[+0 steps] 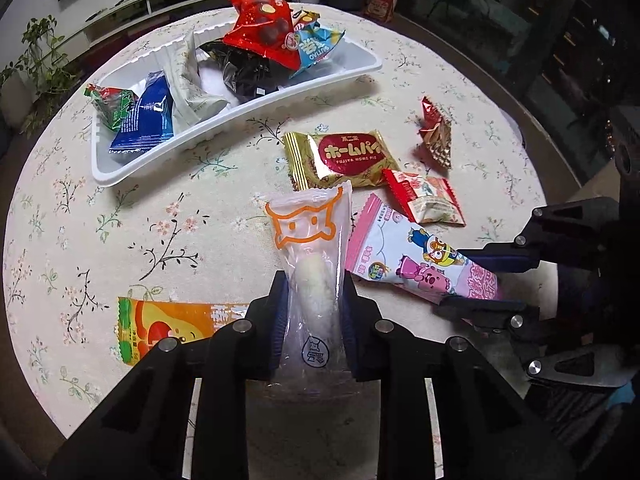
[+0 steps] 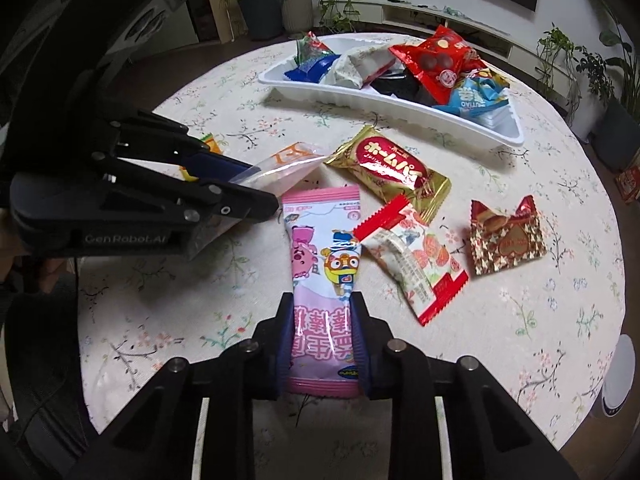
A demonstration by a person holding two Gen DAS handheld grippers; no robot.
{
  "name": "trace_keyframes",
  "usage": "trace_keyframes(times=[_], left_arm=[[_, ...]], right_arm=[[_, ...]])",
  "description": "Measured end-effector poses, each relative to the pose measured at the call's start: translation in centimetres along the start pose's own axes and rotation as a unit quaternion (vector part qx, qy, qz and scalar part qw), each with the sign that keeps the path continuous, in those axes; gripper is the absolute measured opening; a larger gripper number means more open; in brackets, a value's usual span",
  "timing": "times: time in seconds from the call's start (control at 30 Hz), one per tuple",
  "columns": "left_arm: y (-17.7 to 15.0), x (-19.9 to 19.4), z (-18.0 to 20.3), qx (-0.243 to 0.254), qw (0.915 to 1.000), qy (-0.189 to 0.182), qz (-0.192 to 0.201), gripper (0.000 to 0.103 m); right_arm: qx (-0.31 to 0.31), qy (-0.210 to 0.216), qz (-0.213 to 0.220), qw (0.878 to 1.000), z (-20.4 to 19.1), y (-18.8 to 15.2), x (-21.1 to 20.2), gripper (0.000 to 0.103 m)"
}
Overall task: Organize snacks
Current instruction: 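Grasp the clear cat-print packet with the left tool while the right tool grasps the pink cartoon packet, then carry both packets into the white tray and open both tools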
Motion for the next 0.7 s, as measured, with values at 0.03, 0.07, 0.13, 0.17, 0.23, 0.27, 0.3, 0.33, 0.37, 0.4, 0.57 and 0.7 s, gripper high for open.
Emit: trace_keyframes(times=[0.03,0.07,0.13,0.17,0.23,0.27,0.3,0.33,0.37,0.4,0.57,0.7], left_arm=[[-0.1,-0.2,0.0,-0.003,1.0,-0.003,0.004,0.022],[-0.2,-0.5,0.0,-0.005,0.9999,-0.005,0.007,0.022],[-0.5,-1.0,0.0,-0.014,0.9997,-0.015,0.014,0.022],[-0.7,-1.2,-0.1,-0.018,0.9995,-0.019,0.017,0.022],[-1.1,-1.7,-0.3,-0.026,0.9991,-0.026,0.023,0.022],[-1.3,-1.9,-0.4,-0.029,0.9988,-0.027,0.027,0.022],[-1.6,-2.3,-0.6,-0.036,0.9984,-0.03,0.032,0.022],[-1.8,-2.7,-0.8,-0.042,0.9978,-0.034,0.038,0.022],[-1.9,-3.0,-0.8,-0.048,0.9972,-0.037,0.044,0.022],[-2.0,-3.6,-1.1,-0.056,0.9961,-0.042,0.053,0.022],[-1.4,-6.3,-2.6,-0.085,0.9905,-0.055,0.094,0.022],[0.3,-8.5,-4.0,-0.101,0.9851,-0.062,0.125,0.022]], right_arm=[[0.002,0.002,0.005,1.0,0.0,-0.2,-0.4,0.028],[0.004,0.003,0.007,1.0,0.1,-0.3,-0.7,0.028],[0.011,0.006,0.017,1.0,0.4,-0.5,-1.6,0.028],[0.014,0.007,0.02,1.0,0.4,-0.5,-1.9,0.028],[0.021,0.012,0.025,0.999,0.6,-0.7,-2.5,0.028],[0.025,0.015,0.027,0.999,0.8,-0.9,-2.9,0.028],[0.028,0.015,0.03,0.999,0.9,-0.8,-3.0,0.028],[0.031,0.015,0.033,0.999,1.1,-0.8,-3.2,0.028],[0.038,0.017,0.036,0.999,1.4,-0.9,-3.5,0.028],[0.044,0.019,0.037,0.998,1.7,-0.9,-3.6,0.028],[0.082,0.031,0.052,0.995,3.8,-0.5,-4.5,0.028],[0.113,0.047,0.071,0.99,5.9,0.6,-6.1,0.028]])
Point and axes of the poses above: each gripper's, at about its wrist camera, not at the fingertips, and x roughly the way its jaws point, z to its right, y to its top, the point moved 5 cm from there along x, roughly the way its jaws point, and after that the axes turned 6 degrees about -y, right-handed, at the moved point
